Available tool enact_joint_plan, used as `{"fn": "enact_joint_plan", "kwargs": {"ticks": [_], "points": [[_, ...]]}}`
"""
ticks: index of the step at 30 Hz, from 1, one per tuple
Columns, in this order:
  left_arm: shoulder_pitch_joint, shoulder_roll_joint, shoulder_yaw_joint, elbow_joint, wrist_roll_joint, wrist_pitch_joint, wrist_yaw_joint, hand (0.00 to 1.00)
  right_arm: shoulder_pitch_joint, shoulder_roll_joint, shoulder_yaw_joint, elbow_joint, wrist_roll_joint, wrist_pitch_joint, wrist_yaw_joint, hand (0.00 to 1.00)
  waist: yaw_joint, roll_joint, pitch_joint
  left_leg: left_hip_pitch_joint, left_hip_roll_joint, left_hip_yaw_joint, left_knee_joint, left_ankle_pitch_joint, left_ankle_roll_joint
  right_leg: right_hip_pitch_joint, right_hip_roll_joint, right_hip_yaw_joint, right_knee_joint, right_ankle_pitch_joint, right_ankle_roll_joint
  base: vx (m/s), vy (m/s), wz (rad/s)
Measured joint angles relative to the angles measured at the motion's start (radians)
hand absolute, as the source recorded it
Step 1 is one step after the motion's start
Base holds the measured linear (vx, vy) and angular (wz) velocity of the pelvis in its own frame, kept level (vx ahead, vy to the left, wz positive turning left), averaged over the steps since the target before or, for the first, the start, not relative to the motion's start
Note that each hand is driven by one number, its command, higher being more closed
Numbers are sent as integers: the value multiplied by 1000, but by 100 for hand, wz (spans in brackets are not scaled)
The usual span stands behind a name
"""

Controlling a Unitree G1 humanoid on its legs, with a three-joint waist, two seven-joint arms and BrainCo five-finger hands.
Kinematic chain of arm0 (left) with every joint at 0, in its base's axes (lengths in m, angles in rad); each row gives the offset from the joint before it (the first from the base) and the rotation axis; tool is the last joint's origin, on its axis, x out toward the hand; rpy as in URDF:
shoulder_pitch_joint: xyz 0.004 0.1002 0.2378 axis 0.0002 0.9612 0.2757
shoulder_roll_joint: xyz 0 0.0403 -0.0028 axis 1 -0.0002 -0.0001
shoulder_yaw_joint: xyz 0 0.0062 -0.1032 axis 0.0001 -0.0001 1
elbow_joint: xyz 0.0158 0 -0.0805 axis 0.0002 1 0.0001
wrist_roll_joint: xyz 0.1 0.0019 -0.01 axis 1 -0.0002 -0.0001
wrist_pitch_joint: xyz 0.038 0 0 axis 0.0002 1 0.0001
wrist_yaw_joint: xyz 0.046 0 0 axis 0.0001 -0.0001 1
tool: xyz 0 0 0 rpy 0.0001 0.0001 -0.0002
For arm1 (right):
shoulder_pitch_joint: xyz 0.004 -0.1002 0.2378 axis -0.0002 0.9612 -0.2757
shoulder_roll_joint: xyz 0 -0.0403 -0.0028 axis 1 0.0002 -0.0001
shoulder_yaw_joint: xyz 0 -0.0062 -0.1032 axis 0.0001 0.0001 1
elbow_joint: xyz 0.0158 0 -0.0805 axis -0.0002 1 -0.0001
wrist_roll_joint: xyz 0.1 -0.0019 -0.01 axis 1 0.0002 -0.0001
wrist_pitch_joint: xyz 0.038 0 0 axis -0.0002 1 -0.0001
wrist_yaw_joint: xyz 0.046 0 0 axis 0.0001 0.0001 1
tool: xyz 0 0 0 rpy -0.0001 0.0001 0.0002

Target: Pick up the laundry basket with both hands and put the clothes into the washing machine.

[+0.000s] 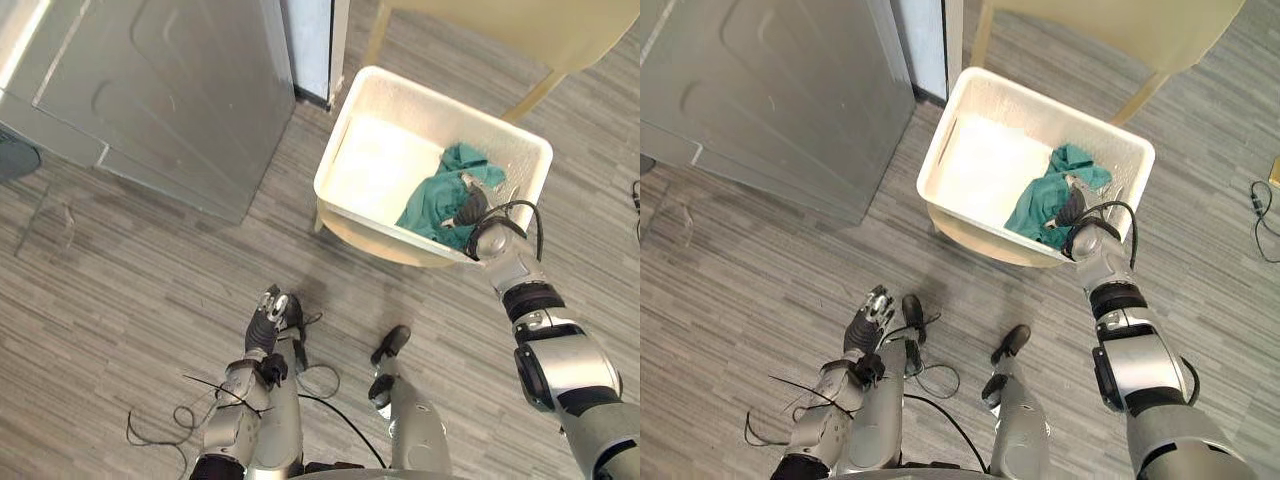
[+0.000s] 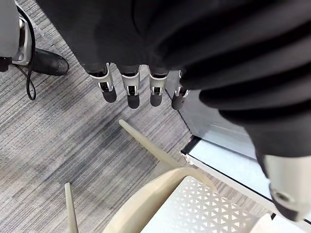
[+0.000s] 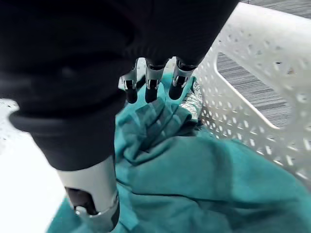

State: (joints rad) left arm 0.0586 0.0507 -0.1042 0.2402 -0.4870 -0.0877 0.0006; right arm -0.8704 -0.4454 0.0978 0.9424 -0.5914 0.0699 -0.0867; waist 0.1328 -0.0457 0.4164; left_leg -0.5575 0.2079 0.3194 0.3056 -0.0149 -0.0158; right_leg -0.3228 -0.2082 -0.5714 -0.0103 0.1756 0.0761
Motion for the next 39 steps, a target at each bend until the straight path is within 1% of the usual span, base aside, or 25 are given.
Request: {"fn": "enact_joint_plan", "kwargs": {"ticks": [2, 4, 6, 10, 12, 13, 16, 18, 20, 22, 23, 26, 28, 30, 33, 34, 35, 37, 39], "points": [[-14, -4, -2, -5, -16, -10, 1, 0, -30, -26, 21, 32, -7, -2, 0, 0, 1, 0, 8, -15, -2, -3, -26, 20, -5, -24, 3, -4, 0, 4, -5, -74, 1, 4], [-26, -17, -3, -8, -28, -14, 1, 0, -56, -60, 29, 62, -34, -3, 0, 0, 6, 1, 11, -34, -2, -8, -46, 43, -1, -46, 8, -10, -4, 8, -11, -42, -11, 7], [-44, -30, -9, -27, -55, -20, 0, 0, -95, -97, 46, 103, -115, 7, -1, 0, 11, 4, 29, -51, -1, -19, -66, 69, -1, -59, 14, -27, -9, 12, -15, -10, -15, 12], [-44, -58, -23, -86, -95, -32, -5, 0, -132, -121, 88, 137, -197, 20, -3, 0, 18, 4, 36, -84, 0, -19, -94, 92, -5, -101, 15, -33, -9, 13, -17, -3, 4, 3], [-45, -67, -24, -94, -117, -34, -17, 0, -145, -121, 118, 153, -203, 21, -7, 0, 18, 4, 36, -94, 0, -17, -98, 95, -5, -112, 15, -34, -9, 13, -17, 0, 0, 0], [-46, -69, -34, -96, -132, -35, -21, 0, -153, -128, 134, 155, -203, 21, -8, 100, 19, 4, 36, -98, 0, -16, -100, 95, -5, -119, 15, -33, -8, 13, -17, 36, 34, -3], [-49, -73, -60, -116, -133, -34, -24, 0, -155, -137, 158, 155, -192, 20, -11, 100, 20, 4, 36, -101, -1, -13, -109, 100, -12, -122, 15, -42, -7, 13, -17, 34, 32, 5], [-62, -91, -66, -132, -133, -35, -43, 0, -168, -154, 169, 156, -152, 18, -20, 100, 21, 4, 36, -96, -1, -11, -129, 113, -19, -122, 16, -54, -6, 13, -17, 40, 36, 8], [-63, -94, -81, -132, -134, -38, -44, 0, -184, -157, 194, 161, -117, 16, -19, 100, 24, 5, 36, -90, 1, -4, -131, 115, -21, -121, 16, -54, -2, 13, -18, 33, 36, -4], [-64, -103, -94, -132, -133, -38, -45, 0, -187, -153, 216, 159, -33, -2, -16, 100, 33, 5, 36, -70, 7, 22, -131, 115, -21, -118, 12, -50, 10, 13, -18, 35, 46, -14], [-64, -106, -94, -132, -132, -38, -45, 0, -183, -151, 218, 154, -18, -5, -14, 100, 35, 5, 36, -63, 8, 29, -131, 115, -21, -116, 11, -49, 13, 13, -18, 24, 33, -18], [-65, -106, -90, -132, -131, -41, -43, 0, -136, -143, 210, 64, 87, -20, -11, 100, 35, 6, 35, -20, 19, 46, -131, 115, -21, -84, 15, -46, 17, 13, -18, 42, 33, -13], [-65, -102, -88, -132, -131, -41, -42, 0, -85, -94, 143, -31, 157, -20, -27, 100, 18, 6, 35, 21, 21, 50, -133, 115, -22, -50, 17, -45, 20, 2, -30, 43, 30, -6], [-65, -97, -81, -132, -131, -42, -41, 0, -67, -53, 103, -108, 204, -17, -45, 100, 9, 6, 34, 47, 22, 61, -142, 115, -22, -37, 19, -31, 19, 1, -30, 11, 26, -15], [-61, -76, -74, -131, -129, -41, -39, 0, -3, -4, -3, -289, 238, -14, -57, 100, -6, 6, 31, 97, 18, 72, -167, 120, -29, 0, 24, -22, 3, 1, -29, -4, 15, -8], [-59, -71, -69, -130, -128, -41, -39, 0, 12, 10, -24, -316, 238, -15, -68, 100, -8, 6, 31, 112, 17, 71, -173, 122, -31, 13, 25, -23, 2, 0, -28, 7, 22, 4], [-46, -57, -54, -120, -111, -40, -38, 0, 57, 42, -77, -376, 238, -15, -92, 100, -12, 5, -6, 142, 10, 69, -200, 130, -35, 33, 27, -20, 1, -11, -20, 22, 17, 9], [-31, -41, -53, -120, -76, -40, -39, 0, 77, 51, -104, -398, 239, -15, -104, 100, -16, 6, -39, 161, -2, 69, -225, 142, -32, 43, 29, -15, -2, -13, -18, 43, 13, 3], [-2, -12, -50, -123, 6, -40, -40, 0, 119, 72, -152, -477, 240, -16, -122, 100, -13, 6, -80, 218, -16, 71, -266, 148, -38, 82, 31, -5, -15, -15, -14, 71, 26, -5]]}}
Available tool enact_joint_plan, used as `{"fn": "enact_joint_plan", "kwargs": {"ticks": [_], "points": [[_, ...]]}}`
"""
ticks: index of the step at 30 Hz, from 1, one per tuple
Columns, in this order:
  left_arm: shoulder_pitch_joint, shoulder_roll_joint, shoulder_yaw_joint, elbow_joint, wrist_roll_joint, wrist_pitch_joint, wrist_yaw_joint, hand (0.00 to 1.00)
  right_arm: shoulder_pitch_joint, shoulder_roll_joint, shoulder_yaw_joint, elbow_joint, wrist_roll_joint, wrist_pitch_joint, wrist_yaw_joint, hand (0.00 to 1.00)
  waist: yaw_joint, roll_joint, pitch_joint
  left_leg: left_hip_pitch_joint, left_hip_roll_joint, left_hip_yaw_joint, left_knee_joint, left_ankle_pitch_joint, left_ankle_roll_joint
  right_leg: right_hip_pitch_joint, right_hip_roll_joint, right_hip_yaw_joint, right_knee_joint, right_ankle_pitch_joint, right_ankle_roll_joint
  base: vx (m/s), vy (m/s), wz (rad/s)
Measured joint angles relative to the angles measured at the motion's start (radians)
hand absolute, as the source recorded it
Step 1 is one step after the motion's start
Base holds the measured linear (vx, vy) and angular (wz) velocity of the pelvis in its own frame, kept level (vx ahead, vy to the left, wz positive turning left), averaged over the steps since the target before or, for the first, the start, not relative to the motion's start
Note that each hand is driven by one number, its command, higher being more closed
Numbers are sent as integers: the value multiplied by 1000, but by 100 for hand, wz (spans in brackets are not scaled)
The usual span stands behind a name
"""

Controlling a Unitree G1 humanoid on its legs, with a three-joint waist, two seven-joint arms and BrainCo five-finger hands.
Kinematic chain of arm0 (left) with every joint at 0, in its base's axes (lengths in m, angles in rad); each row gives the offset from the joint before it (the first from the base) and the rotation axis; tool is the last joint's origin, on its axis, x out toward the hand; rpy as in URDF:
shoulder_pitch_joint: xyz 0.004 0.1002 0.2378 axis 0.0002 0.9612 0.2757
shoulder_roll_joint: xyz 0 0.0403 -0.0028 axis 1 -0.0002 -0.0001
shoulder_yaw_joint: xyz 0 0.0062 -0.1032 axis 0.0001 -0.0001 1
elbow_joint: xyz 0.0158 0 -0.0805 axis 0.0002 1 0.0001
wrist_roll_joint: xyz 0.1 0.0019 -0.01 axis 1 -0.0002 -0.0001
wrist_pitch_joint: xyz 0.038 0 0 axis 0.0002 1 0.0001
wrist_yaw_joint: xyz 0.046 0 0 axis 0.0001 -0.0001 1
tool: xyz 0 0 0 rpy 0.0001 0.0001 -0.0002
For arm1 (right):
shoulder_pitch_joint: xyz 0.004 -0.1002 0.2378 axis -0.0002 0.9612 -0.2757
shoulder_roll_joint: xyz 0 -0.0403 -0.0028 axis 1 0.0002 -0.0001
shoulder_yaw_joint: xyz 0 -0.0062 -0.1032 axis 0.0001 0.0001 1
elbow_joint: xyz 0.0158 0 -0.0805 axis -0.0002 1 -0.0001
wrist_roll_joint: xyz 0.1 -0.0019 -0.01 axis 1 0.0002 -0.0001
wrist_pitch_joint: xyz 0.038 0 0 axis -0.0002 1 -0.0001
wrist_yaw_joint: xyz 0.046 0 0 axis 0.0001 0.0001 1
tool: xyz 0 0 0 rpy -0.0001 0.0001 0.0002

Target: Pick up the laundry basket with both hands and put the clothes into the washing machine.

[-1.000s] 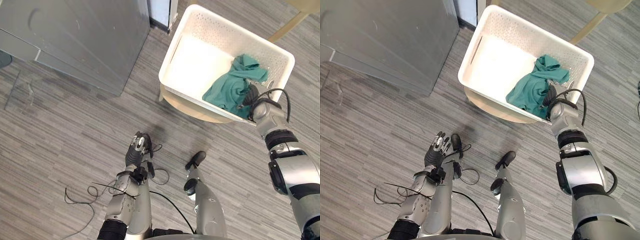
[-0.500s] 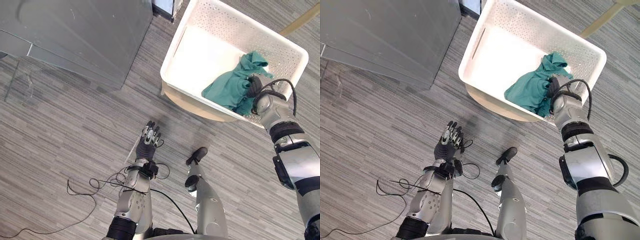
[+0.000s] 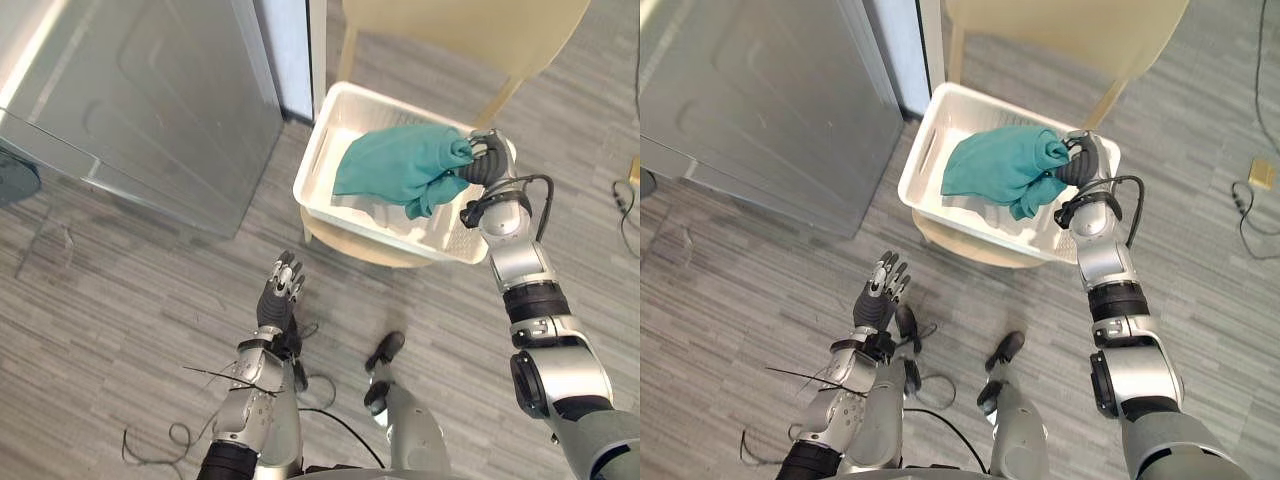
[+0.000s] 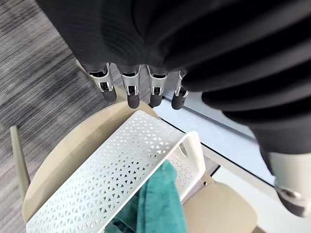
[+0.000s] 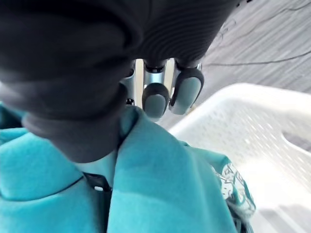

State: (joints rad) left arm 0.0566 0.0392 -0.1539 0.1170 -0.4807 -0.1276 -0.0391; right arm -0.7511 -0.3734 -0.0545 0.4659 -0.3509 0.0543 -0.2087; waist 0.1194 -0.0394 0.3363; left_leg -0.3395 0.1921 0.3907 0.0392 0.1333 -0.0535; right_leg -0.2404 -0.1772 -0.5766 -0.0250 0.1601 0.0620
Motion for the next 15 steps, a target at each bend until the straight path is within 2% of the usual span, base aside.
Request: {"fn": "enact_joint_plan", "kwargs": {"ticks": [3, 5, 7, 8, 11, 14, 15], "points": [[43, 23, 17, -19, 75, 4, -1, 0, 67, 35, -47, -150, 4, -8, -15, 100, -18, -1, -67, 58, -13, 3, -32, 0, 0, 48, 0, 1, -14, -8, 10, 98, 34, 2], [65, 23, 39, -62, 111, 6, -1, 0, 108, 59, -65, -239, 4, -11, -30, 100, -31, -3, -87, 96, -18, 8, -42, 0, -1, 80, -4, 4, -15, -14, 17, 109, 37, -2], [66, 25, 52, -131, 180, 5, 4, 0, 171, 94, -69, -321, 8, -27, -28, 100, -48, -7, -132, 129, -24, 19, -65, 1, -2, 101, -4, 8, -20, -17, 20, 119, 29, -7], [58, 25, 51, -149, 191, 5, 7, 0, 187, 102, -68, -343, 8, -31, -27, 100, -52, -7, -132, 146, -25, 20, -69, 1, -2, 114, -4, 9, -23, -17, 20, 101, 22, -8], [-17, 23, 46, -206, 280, -2, 25, 0, 294, 136, -62, -459, 43, -53, 13, 100, -63, -9, -166, 196, -33, 30, -98, 2, -4, 149, -3, 19, -33, -20, 25, 80, 18, -8], [-116, 33, 37, -208, 387, -16, 49, 0, 346, 148, -35, -516, 112, -82, 69, 100, -94, -15, -197, 239, -38, 50, -125, 5, -8, 170, -2, 37, -37, -21, 26, 58, 18, -15], [-155, 52, 28, -207, 456, -18, 62, 0, 363, 151, -19, -546, 144, -94, 91, 100, -107, -19, -211, 247, -39, 54, -131, 6, -9, 174, -1, 40, -40, -21, 26, 53, 4, -17]]}}
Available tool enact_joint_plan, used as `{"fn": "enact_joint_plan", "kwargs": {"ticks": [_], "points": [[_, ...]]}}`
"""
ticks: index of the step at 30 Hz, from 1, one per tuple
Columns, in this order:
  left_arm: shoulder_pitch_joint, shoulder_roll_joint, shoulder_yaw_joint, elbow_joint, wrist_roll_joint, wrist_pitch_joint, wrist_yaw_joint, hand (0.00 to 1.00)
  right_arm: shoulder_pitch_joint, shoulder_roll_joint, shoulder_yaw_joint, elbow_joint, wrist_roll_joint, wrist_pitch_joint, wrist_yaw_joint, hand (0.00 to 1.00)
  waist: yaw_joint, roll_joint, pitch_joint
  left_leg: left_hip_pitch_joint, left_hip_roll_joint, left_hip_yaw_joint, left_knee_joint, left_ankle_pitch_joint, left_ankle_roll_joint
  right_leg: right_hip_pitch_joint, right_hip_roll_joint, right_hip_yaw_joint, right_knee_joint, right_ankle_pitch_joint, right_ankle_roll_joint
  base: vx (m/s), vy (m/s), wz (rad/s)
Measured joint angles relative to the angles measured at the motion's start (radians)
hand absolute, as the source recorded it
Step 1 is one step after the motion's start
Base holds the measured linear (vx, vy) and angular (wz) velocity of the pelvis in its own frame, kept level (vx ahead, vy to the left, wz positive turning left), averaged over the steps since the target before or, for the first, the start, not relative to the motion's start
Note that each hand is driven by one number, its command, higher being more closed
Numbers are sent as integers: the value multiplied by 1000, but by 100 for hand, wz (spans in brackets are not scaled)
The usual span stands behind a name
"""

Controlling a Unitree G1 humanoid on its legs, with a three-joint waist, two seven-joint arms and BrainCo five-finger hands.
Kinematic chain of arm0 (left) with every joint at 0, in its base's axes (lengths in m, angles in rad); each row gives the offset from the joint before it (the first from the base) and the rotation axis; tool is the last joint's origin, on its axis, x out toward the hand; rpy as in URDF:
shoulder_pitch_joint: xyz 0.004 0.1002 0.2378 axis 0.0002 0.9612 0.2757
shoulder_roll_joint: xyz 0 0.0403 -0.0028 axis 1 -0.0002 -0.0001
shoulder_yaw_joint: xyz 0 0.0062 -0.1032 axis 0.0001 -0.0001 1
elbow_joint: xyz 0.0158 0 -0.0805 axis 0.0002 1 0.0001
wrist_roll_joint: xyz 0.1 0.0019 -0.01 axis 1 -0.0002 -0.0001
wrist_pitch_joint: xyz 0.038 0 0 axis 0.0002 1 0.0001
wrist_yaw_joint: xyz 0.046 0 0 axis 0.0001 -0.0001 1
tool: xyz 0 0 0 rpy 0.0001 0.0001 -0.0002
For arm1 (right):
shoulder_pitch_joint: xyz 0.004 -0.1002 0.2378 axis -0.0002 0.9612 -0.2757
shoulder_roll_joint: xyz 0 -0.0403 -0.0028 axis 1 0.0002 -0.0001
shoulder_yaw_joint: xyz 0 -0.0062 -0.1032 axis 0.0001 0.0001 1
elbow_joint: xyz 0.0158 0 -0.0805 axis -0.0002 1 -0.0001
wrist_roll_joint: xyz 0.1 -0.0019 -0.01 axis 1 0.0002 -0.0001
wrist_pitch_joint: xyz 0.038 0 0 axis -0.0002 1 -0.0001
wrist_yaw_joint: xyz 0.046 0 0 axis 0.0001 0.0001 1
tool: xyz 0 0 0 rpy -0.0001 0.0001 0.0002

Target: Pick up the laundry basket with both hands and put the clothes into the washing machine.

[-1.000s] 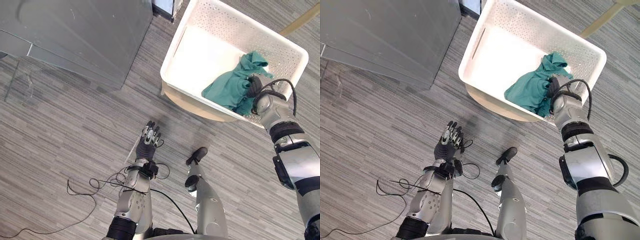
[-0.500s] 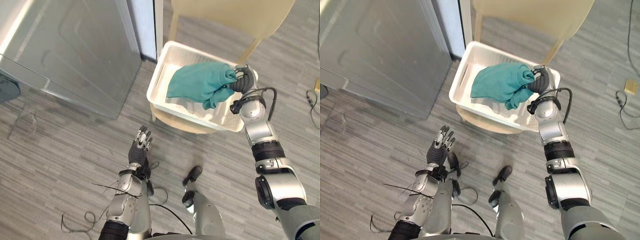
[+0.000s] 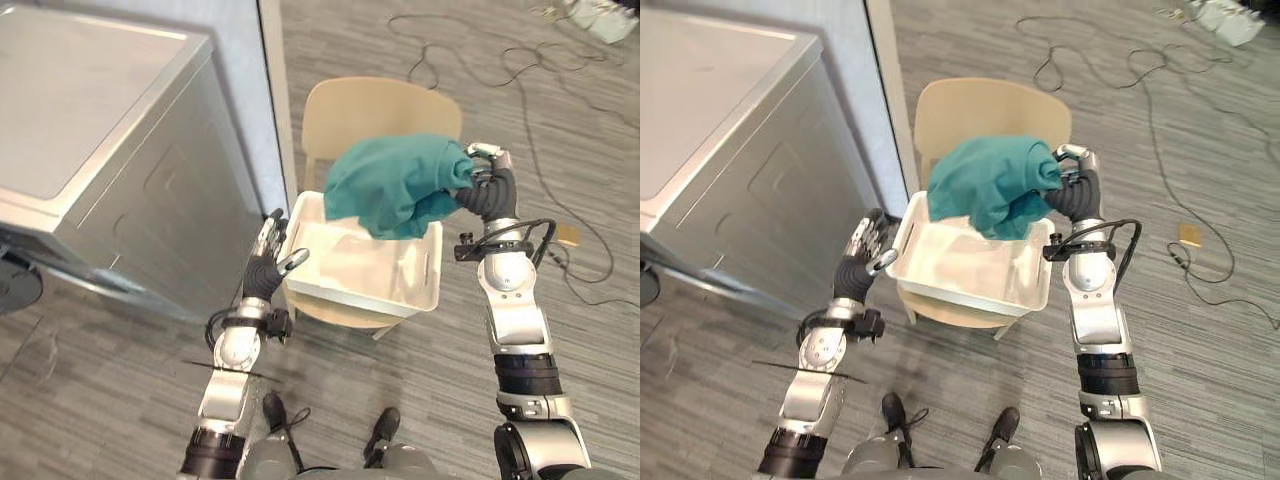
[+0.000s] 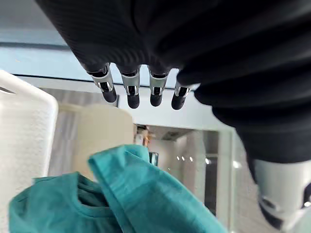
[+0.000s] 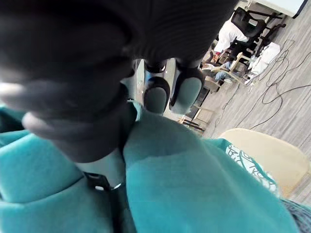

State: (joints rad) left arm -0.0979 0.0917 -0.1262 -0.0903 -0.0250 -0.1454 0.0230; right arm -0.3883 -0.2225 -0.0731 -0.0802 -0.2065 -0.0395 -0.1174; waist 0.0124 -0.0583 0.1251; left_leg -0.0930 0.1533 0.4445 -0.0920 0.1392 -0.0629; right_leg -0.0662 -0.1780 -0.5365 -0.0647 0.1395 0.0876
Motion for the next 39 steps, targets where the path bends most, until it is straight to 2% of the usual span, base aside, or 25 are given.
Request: {"fn": "enact_joint_plan", "kwargs": {"ticks": [3, 7, 8, 11, 18, 19, 26, 31, 32, 39], "points": [[-93, 34, -27, 19, 86, -8, 3, 0, 13, -1, 34, -63, 50, -28, 45, 100, -26, -7, -15, 16, 1, 14, 0, 0, 0, 7, 2, 17, -5, 0, 0, 42, -9, -15], [-185, 50, -66, 105, 56, 5, -27, 0, 13, -2, 84, -94, 110, -33, 88, 100, -44, -4, -36, 29, 1, 23, 0, 0, 0, 10, 3, 32, -5, 0, 0, 16, -11, -10], [-208, 50, -73, 137, 29, 15, -46, 0, 13, -3, 108, -94, 139, -33, 107, 100, -54, -3, -43, 32, 1, 26, -1, 0, 0, 10, 3, 38, -5, 1, 0, 13, -14, -8], [-247, 49, -93, 189, -62, 42, -66, 0, 13, -10, 147, -95, 202, -33, 142, 100, -55, -2, -45, 37, 1, 31, -1, 0, 0, 8, 4, 48, -5, 4, -1, 1, -18, -10], [-288, 51, -116, 260, -252, 71, -63, 0, 0, -22, 284, -103, 331, -32, 189, 100, -54, 6, -67, 37, 0, 43, -1, 0, 0, -1, 4, 64, -10, 12, -2, 9, -15, -6], [-292, 51, -124, 260, -287, 71, -64, 100, -1, -22, 307, -109, 360, -32, 195, 100, -54, 9, -73, 37, 0, 43, -1, 0, 0, -1, 4, 64, -10, 12, -2, 34, -21, -2], [-301, 57, -154, 262, -339, 59, -64, 100, -14, -12, 357, -109, 397, -34, 207, 100, -53, 33, -102, 37, -1, 43, -1, 0, 0, -1, 4, 66, -10, 13, -4, 0, 0, 0], [-300, 56, -155, 262, -337, 47, -55, 100, -14, 8, 361, -109, 378, -35, 193, 100, -54, 34, -103, 38, -1, 44, -2, 0, -1, -1, 5, 70, -14, 17, -6, 0, 0, 0], [-300, 55, -154, 262, -335, 46, -44, 100, -14, 14, 364, -109, 361, -35, 183, 0, -54, 34, -103, 38, -1, 44, -2, 1, -1, -1, 6, 71, -17, 20, -7, 0, 0, 0], [-294, 20, -105, 262, -316, 46, 7, 100, 7, 66, 365, -108, 312, -35, 154, 0, -55, 38, -107, 38, -2, 45, -2, 1, -1, 3, 8, 72, -30, 27, -7, 0, 0, 0]]}}
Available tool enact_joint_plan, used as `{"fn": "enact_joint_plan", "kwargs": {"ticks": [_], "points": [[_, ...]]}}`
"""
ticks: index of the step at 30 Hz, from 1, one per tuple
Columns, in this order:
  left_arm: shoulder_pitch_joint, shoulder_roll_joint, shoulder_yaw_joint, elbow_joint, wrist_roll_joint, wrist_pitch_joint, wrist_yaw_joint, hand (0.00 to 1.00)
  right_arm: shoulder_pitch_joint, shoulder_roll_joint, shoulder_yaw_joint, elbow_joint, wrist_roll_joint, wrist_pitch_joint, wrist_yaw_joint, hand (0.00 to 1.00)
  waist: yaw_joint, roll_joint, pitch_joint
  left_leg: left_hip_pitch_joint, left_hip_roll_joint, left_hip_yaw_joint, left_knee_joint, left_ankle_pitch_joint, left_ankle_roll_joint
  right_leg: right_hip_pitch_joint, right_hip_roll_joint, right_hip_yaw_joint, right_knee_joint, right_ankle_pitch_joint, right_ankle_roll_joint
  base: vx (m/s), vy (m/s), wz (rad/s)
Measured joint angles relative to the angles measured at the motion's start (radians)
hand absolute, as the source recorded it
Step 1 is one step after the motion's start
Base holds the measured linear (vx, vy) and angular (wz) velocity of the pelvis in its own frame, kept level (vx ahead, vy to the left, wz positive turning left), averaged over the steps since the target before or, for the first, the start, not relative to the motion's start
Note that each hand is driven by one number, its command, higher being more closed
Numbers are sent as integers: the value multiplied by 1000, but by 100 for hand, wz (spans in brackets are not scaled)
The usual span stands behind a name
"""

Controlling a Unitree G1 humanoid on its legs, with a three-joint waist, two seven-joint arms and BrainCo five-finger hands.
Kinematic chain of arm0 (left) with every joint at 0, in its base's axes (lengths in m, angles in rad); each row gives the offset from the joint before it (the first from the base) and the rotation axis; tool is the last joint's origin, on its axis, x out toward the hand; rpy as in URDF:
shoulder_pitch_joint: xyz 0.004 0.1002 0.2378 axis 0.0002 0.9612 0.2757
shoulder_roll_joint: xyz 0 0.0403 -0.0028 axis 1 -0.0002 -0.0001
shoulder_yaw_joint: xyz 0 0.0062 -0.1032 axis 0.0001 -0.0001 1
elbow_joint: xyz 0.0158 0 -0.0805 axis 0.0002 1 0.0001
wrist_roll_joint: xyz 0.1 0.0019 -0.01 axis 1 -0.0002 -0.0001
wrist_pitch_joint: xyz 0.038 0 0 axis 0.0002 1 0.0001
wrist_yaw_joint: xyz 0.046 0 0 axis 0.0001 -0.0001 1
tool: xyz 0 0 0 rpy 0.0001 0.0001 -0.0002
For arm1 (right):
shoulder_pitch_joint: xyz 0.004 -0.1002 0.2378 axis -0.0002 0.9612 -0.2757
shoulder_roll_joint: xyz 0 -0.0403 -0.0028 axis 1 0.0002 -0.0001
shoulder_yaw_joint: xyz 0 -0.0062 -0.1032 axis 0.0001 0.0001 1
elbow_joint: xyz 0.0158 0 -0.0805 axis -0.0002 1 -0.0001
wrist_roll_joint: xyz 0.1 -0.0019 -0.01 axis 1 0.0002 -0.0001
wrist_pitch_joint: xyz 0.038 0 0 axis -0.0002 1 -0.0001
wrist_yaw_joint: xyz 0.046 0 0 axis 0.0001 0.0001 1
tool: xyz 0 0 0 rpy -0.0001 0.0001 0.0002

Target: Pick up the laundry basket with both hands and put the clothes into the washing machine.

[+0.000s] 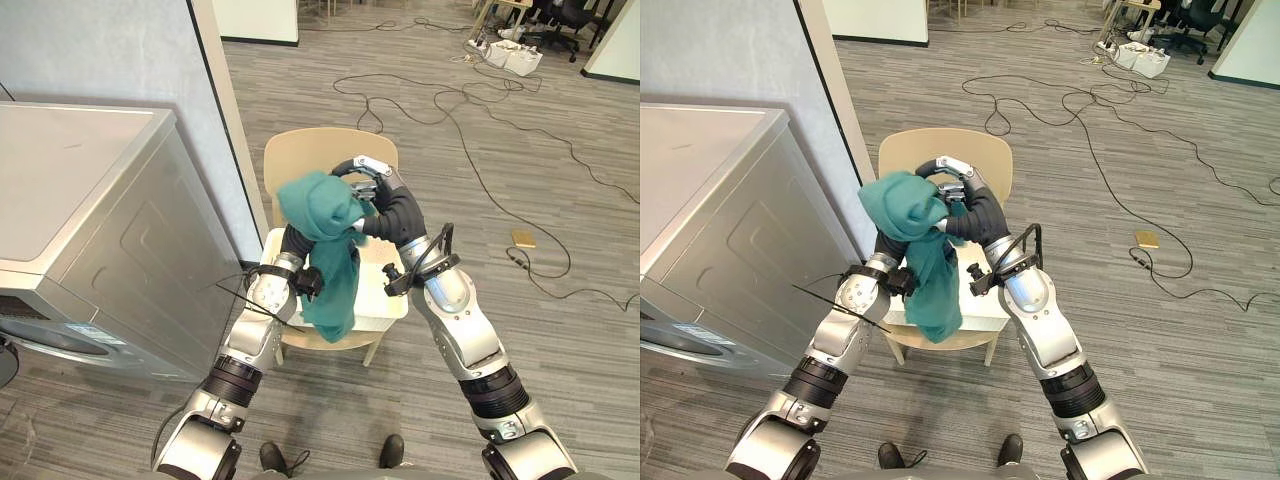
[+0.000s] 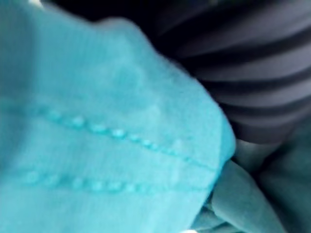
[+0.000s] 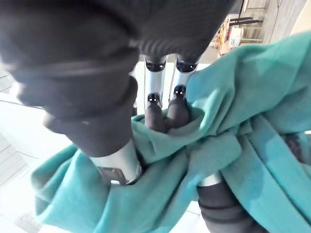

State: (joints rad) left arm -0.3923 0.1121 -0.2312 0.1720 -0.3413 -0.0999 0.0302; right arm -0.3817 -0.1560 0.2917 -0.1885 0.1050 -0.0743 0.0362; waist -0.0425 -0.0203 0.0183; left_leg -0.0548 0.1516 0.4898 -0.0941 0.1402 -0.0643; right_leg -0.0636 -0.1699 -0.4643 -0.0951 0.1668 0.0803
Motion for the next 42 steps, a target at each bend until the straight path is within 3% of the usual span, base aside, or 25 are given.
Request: {"fn": "enact_joint_plan", "kwargs": {"ticks": [8, 13, 22, 27, 30, 33, 35, 37, 38, 39, 40, 41, 42], "points": [[44, -41, 104, 0, -1, 1, 62, 100, 54, 64, -26, 9, -40, 0, -57, 0, 0, 1, -8, 4, 0, 2, 0, 0, 0, 2, 1, 5, -2, 0, 0, 13, -8, -1], [85, -52, 202, -17, -4, 0, 85, 100, 87, 92, -104, 9, -79, 1, -90, 0, 0, 1, -8, 12, 0, 7, -1, 0, 0, 4, 1, 14, -3, 0, 0, 11, -15, -5], [186, -52, 427, -259, -14, -27, 125, 100, 147, 102, -267, 9, -157, 4, -149, 0, 1, 2, -8, 26, 1, 31, -1, -3, -3, 2, 3, 38, -3, 2, -3, 15, -18, -8], [328, -73, 592, -378, -14, -61, 143, 100, 206, 102, -319, 9, -224, 12, -168, 0, 6, 27, -27, 30, 6, 30, -1, -10, -12, 5, 8, 41, -3, 0, -3, 19, -14, -2], [417, -123, 640, -441, -14, -65, 148, 100, 230, 106, -328, 7, -225, 12, -167, 0, 22, 33, -31, 27, 10, 19, 0, -10, -12, 9, 11, 31, -3, -4, -4, 7, -22, 11], [513, -190, 655, -482, -13, -67, 153, 100, 236, 111, -330, 6, -225, 12, -170, 0, 60, 33, -29, -39, 22, -70, 45, -9, -11, 23, 14, -57, -2, -9, -7, 12, -30, 72], [544, -190, 658, -493, -12, -67, 163, 100, 234, 107, -328, 0, -228, 12, -173, 0, 83, 37, -26, -76, 40, -106, 68, -8, -11, 26, 18, -121, 33, -37, -12, 3, -15, 97], [578, -194, 666, -520, -13, -73, 173, 100, 232, 113, -324, -15, -234, 12, -188, 0, 89, 48, -18, -115, 59, -113, 76, -60, 30, 26, 18, -200, 88, -76, -22, -32, 15, 124], [571, -183, 668, -522, -13, -92, 174, 100, 221, 114, -351, -27, -237, 10, -192, 0, 84, -11, -6, -144, 82, 27, 176, -149, 140, 40, -8, -260, 69, -94, -24, -46, 36, 154], [574, -186, 662, -518, -15, -104, 173, 100, 200, 107, -378, -24, -245, 10, -192, 0, 94, -7, 8, -189, 168, 117, 374, -194, 204, 42, -19, -298, 94, -100, -33, 12, 53, 114], [584, -186, 662, -513, -19, -104, 171, 100, 190, 103, -398, -24, -257, 12, -193, 0, 105, 9, 19, -198, 233, 177, 512, -196, 234, 41, -19, -312, 140, -112, -39, 10, 129, 100], [597, -190, 631, -486, -24, -95, 166, 100, 197, 82, -462, -37, -271, 12, -215, 0, 87, 53, 52, -212, 280, 244, 608, -143, 242, 39, -56, -343, 299, -167, -69, -2, 147, 141], [586, -191, 607, -474, -33, -90, 165, 100, 211, 65, -506, -36, -275, 14, -226, 0, 50, 65, 61, -214, 228, 211, 517, -91, 228, 20, -60, -347, 326, -230, -51, -123, 155, 206]]}}
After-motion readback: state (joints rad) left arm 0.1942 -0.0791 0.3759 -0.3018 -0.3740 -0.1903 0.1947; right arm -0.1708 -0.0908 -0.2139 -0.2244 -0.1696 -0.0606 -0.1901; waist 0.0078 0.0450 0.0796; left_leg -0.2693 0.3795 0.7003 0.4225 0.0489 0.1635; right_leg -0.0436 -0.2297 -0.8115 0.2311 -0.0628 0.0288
